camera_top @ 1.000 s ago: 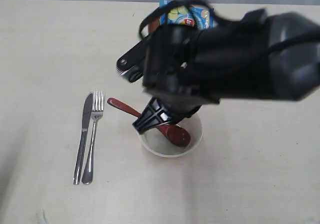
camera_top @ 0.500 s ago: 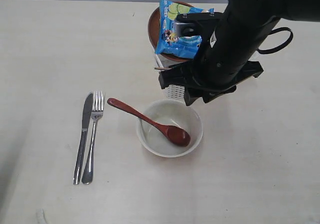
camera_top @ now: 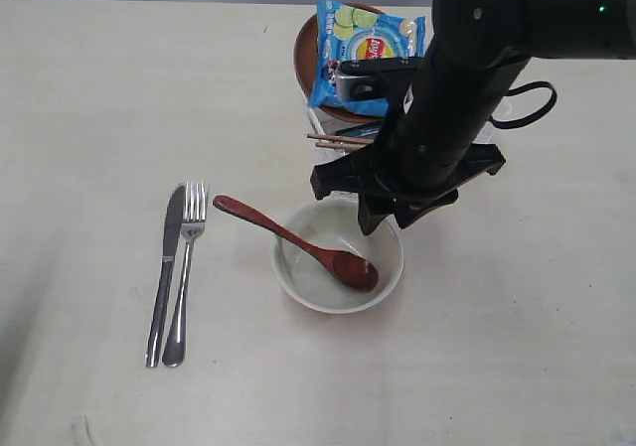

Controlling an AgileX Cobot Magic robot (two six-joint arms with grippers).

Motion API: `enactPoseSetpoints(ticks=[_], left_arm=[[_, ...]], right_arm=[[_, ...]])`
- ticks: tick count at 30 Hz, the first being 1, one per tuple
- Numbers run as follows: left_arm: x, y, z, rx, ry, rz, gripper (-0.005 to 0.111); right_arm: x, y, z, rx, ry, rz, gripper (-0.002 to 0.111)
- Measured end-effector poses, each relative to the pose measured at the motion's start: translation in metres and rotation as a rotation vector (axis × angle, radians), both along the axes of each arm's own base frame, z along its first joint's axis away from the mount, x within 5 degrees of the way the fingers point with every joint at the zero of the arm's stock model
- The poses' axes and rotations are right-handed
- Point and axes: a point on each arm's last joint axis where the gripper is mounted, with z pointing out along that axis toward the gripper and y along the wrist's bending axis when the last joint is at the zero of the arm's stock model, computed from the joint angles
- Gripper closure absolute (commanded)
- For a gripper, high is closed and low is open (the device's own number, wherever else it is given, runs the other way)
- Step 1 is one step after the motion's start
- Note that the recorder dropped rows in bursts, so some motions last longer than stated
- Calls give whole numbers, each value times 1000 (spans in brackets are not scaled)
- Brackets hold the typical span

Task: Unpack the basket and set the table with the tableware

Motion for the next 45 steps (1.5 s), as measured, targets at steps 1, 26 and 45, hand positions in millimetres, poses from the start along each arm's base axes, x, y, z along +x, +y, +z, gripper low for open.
enactPoseSetpoints(ticks=[1,26,45], left_arm=[[0,0,0,0,0,0,107],[0,0,0,0,0,0,107],[0,0,0,0,0,0,107]], right_arm=[[0,0,-1,-5,1,4,69],[7,5,-36,-55,63,10,70],[-1,21,-35,26,90,-51,108]])
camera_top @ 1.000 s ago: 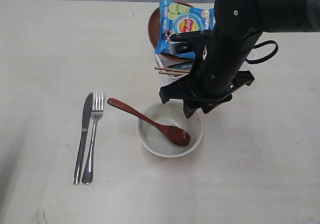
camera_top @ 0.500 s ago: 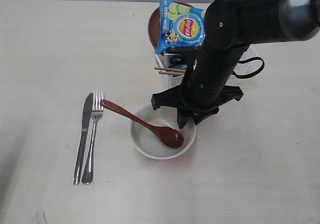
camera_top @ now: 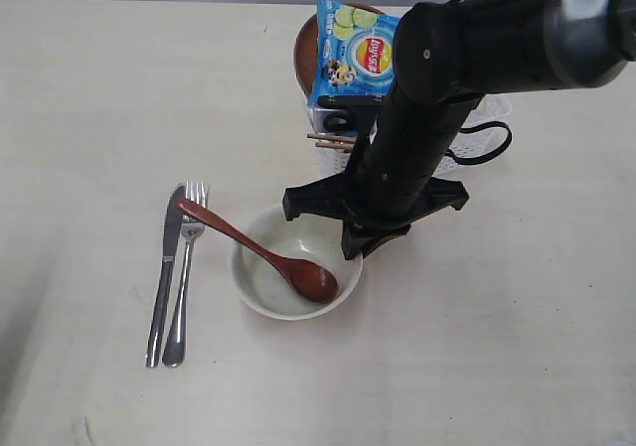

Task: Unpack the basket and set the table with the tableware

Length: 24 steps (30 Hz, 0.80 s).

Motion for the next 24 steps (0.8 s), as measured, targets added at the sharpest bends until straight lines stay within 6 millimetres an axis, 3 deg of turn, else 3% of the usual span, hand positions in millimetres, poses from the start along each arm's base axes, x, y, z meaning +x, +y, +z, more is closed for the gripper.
enactPoseSetpoints(ticks=[2,7,9,13,17,19,21,24], left_arm=[[0,0,0,0,0,0,107],[0,0,0,0,0,0,107],[0,0,0,0,0,0,107],[0,0,0,0,0,0,107],[0,0,0,0,0,0,107],[0,0,0,0,0,0,107],[0,0,0,0,0,0,107],[0,0,0,0,0,0,107]], right_arm=[[0,0,0,1,0,1,102],[0,0,0,-2,3,5,70],[0,0,0,-3,2,6,63],[2,-2,6,-37,-12,47,63],[8,-2,48,-18,-109,86,63],[12,-1,84,36,-228,93,63],[18,-1,106,63,-357,109,63],[23,3,113,14,-508,214,63]])
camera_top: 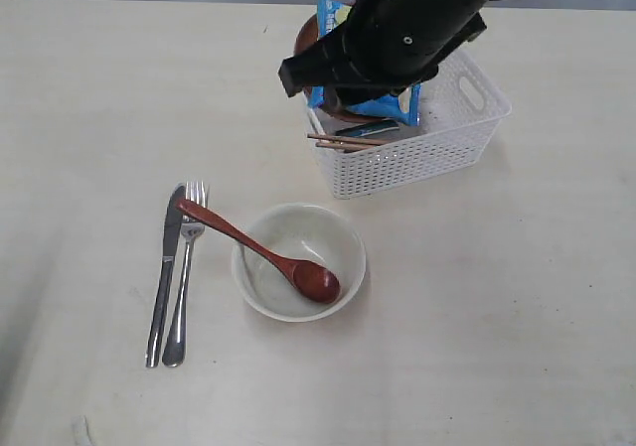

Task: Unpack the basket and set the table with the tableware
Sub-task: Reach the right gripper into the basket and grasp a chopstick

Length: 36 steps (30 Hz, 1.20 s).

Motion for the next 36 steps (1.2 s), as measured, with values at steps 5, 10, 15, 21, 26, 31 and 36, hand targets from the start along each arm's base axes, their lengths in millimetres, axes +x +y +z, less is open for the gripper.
enactPoseSetpoints(ticks=[5,10,15,21,26,31,36], left_arm=[[0,0,0,0,0,0,107],[0,0,0,0,0,0,107],[0,0,0,0,0,0,107],[0,0,0,0,0,0,107],[0,0,0,0,0,0,107],[0,0,0,0,0,0,107],[0,0,0,0,0,0,107]], right_arm=[[-12,23,-12,-118,-57,228,63],[-22,39,-18,-247,-148,374,63],[-25,47,-32,-376,-169,487,63],[-27,51,-44,-437,-151,547,63],[-20,50,-50,-517,-189,580,63],[-13,51,-59,-585,-217,587,63],[-10,51,-65,-598,-225,556,71]])
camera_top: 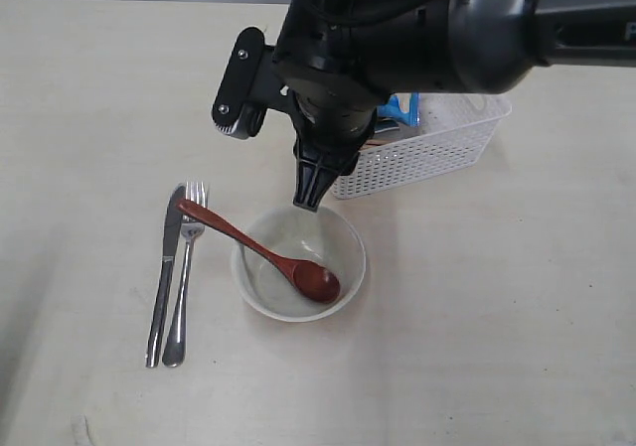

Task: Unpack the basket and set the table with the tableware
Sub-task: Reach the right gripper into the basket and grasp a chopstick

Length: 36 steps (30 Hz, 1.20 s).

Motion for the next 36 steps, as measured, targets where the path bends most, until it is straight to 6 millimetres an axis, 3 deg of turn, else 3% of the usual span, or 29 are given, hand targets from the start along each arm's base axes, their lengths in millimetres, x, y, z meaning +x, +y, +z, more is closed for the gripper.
enactPoseSetpoints(ticks=[7,19,29,36], left_arm=[[0,0,0,0,0,0,107],[0,0,0,0,0,0,107],[0,0,0,0,0,0,107],[0,0,0,0,0,0,107]], right_arm=[[1,0,1,4,-12,0,109],[2,-4,13,-10,-61,22,109],[-9,-17,60,98,-137,-9,109],[-38,-19,108,192,-250,57,109]])
